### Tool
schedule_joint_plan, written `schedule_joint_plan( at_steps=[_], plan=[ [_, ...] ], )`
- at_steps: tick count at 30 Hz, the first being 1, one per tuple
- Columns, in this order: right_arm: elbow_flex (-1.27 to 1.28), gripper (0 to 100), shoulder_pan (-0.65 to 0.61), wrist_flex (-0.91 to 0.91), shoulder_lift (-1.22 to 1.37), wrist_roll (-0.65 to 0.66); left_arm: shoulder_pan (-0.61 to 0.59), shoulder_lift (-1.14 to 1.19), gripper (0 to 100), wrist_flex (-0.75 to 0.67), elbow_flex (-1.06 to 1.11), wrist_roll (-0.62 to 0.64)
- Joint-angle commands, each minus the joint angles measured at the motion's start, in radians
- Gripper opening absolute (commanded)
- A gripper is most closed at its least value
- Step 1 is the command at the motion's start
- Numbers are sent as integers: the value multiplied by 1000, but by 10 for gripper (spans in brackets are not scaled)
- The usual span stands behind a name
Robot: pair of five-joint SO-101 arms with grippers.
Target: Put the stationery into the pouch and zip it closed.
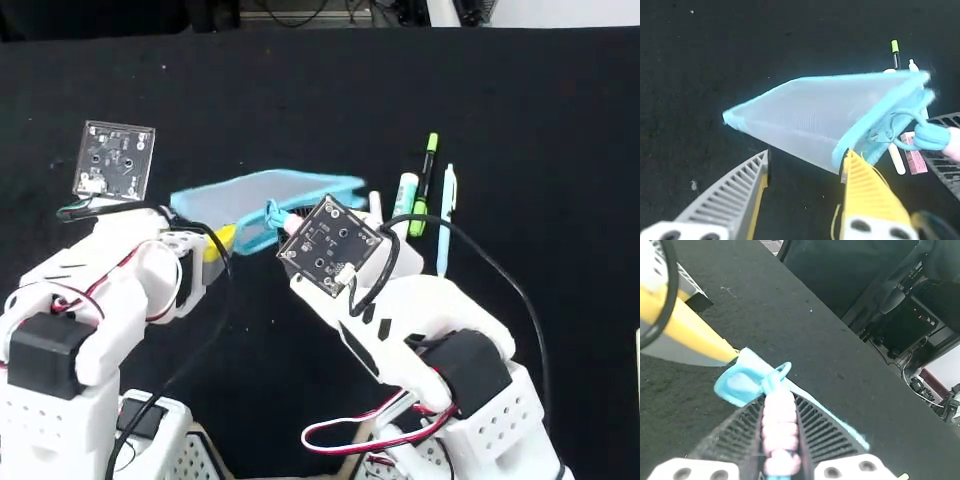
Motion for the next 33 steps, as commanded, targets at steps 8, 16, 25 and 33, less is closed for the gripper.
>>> schedule_joint_plan(
  at_steps=[8, 16, 25, 33],
  plan=[
    [-12, 11, 11, -26, -10, 8, 87, -9, 238, 3, -42, 11],
    [-12, 11, 11, -32, -10, 8, 88, 3, 239, 40, -35, 11],
    [-4, 11, 14, -31, -15, 8, 87, -8, 238, -166, 160, 11],
    [35, 11, 12, -38, -15, 8, 22, -8, 238, -169, 170, 8]
  ],
)
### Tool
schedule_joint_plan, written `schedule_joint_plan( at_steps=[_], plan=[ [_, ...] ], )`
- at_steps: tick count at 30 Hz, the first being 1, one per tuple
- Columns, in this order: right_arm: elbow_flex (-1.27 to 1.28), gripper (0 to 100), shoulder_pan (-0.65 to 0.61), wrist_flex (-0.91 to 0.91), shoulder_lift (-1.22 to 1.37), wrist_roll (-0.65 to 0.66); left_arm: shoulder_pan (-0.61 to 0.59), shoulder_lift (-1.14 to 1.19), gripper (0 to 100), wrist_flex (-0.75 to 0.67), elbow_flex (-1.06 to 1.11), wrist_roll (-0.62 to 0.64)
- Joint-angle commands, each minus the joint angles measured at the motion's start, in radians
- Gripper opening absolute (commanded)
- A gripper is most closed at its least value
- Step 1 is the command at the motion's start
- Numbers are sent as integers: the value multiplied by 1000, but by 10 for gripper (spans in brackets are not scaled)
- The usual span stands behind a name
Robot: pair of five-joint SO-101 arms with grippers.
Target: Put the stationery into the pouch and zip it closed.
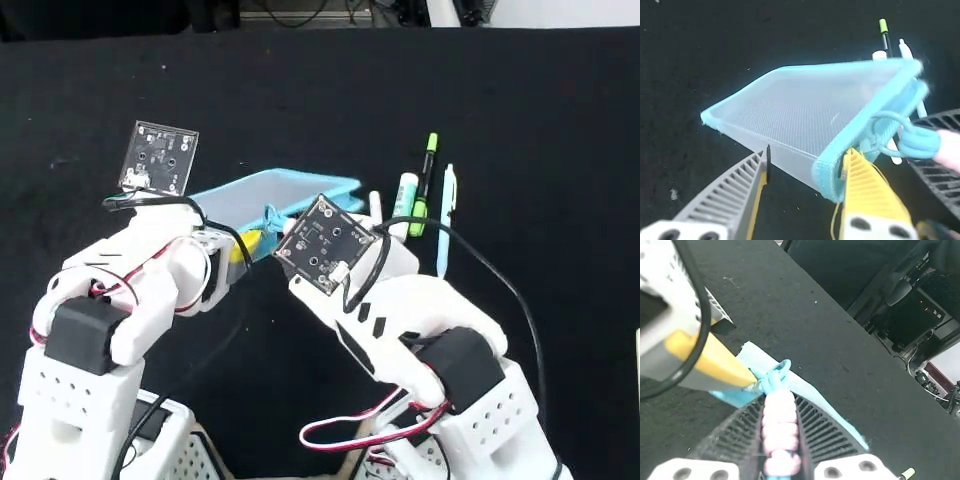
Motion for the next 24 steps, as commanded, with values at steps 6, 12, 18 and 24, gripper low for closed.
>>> schedule_joint_plan(
  at_steps=[6, 12, 18, 24],
  plan=[
    [-35, 11, 11, -34, -16, 8, -94, -9, 238, -21, 53, 3],
    [-28, 11, 11, -28, -16, 8, -94, -9, 238, -23, 50, 3],
    [-31, 11, 11, -28, -16, 3, -94, -9, 173, -21, 48, 3],
    [-30, 11, 12, -26, -16, 3, -94, -9, 41, -21, 54, 2]
  ],
)
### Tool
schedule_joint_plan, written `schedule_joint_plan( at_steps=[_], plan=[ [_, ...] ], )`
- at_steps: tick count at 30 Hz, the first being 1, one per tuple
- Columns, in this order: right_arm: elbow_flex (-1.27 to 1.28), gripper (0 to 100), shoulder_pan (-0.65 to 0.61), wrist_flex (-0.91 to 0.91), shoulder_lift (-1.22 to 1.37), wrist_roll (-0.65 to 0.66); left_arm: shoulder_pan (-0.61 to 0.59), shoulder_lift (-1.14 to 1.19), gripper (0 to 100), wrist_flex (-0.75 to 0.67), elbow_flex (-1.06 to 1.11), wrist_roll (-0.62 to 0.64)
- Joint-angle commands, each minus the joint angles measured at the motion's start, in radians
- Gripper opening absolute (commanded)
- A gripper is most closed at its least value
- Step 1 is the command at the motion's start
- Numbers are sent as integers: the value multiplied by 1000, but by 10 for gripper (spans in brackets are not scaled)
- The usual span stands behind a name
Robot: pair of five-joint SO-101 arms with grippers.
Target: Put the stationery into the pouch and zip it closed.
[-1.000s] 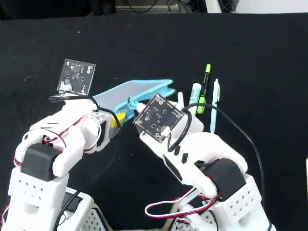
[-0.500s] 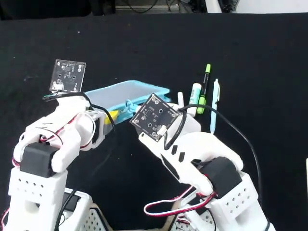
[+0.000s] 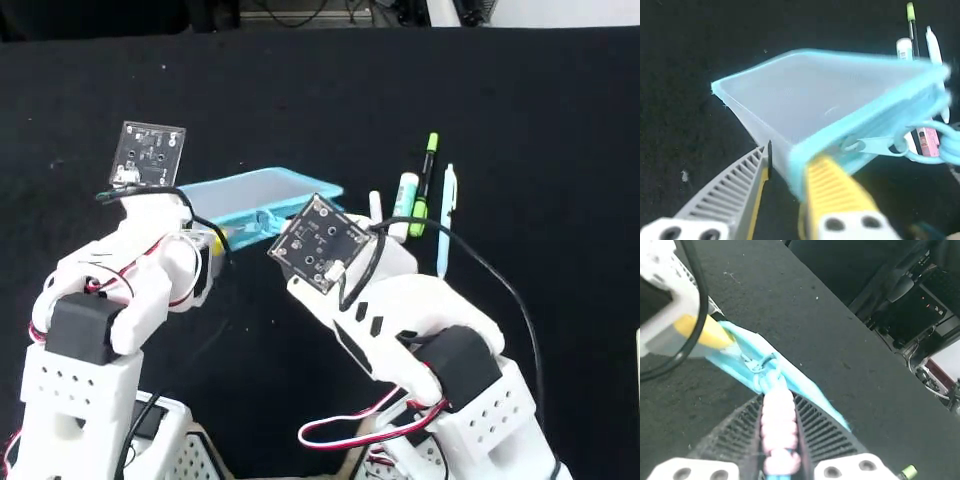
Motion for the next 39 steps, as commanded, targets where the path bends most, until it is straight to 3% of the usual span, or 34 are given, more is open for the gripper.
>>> schedule_joint_plan(
  at_steps=[1, 5, 12, 15, 19, 23, 31, 36, 39],
  plan=[
    [-31, 11, 14, -23, -16, 3, -19, -9, 40, -14, -2, 0],
    [-31, 11, 17, -21, -42, 5, -42, -11, 36, -8, -30, 0],
    [-30, 11, 23, 14, -205, 6, -271, -9, 40, -6, -165, 0],
    [-36, 11, 89, 11, -199, 3, -315, -9, 40, -5, -211, 0],
    [-59, 11, 176, -23, -160, 2, -321, 3, 40, 74, -315, -26],
    [-90, 11, 180, -20, -70, 0, -320, 31, 40, 101, -360, -94],
    [-94, 11, 180, -17, 61, 0, -320, 224, 42, 181, -366, -103],
    [-94, 11, 180, -15, 85, 0, -320, 354, 137, 278, -473, -98],
    [-96, 11, 180, -15, 85, 0, -320, 385, 145, 325, -558, -98]
  ],
)
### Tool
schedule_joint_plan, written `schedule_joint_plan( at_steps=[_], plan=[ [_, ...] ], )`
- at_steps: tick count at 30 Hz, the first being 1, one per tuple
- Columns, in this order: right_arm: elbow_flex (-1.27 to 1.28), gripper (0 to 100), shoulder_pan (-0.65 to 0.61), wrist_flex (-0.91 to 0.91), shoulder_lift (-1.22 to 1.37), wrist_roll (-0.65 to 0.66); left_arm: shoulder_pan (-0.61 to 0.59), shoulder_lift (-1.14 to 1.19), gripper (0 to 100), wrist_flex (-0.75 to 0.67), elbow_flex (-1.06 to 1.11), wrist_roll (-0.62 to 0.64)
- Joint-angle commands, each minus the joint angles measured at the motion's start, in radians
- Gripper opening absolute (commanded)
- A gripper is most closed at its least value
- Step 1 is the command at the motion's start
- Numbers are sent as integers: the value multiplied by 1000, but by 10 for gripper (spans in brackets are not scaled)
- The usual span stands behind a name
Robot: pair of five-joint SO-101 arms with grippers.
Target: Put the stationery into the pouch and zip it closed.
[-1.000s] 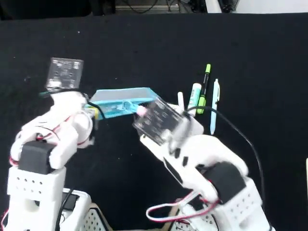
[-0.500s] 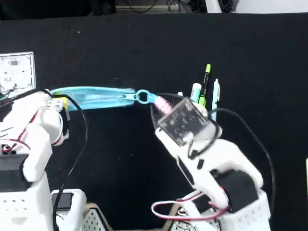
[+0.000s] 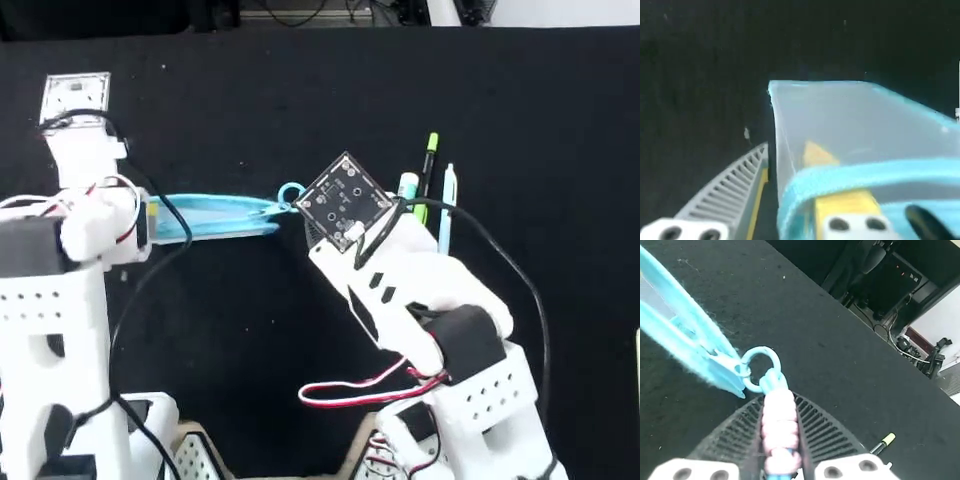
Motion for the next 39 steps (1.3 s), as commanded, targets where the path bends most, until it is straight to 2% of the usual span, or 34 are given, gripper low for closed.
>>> schedule_joint_plan(
  at_steps=[1, 4, 8, 23, 29, 35, 39],
  plan=[
    [-58, 11, 28, -18, 5, 0, -13, 29, 145, 60, -165, -3],
    [-58, 11, 28, -18, 5, 0, -13, 29, 140, 69, -199, -2],
    [-56, 11, 28, -18, 5, 0, -13, 29, 25, 75, -216, -2],
    [-50, 11, 32, 60, 4, 0, -13, -14, 30, 87, -170, -2],
    [-47, 11, 34, 64, 4, 0, -15, -107, 30, 12, -42, -2],
    [-33, 11, 37, 74, 4, 0, -15, -206, 30, -126, 104, -2],
    [-28, 11, 106, 94, 4, 0, -13, -244, 30, -190, 191, -5]
  ],
)
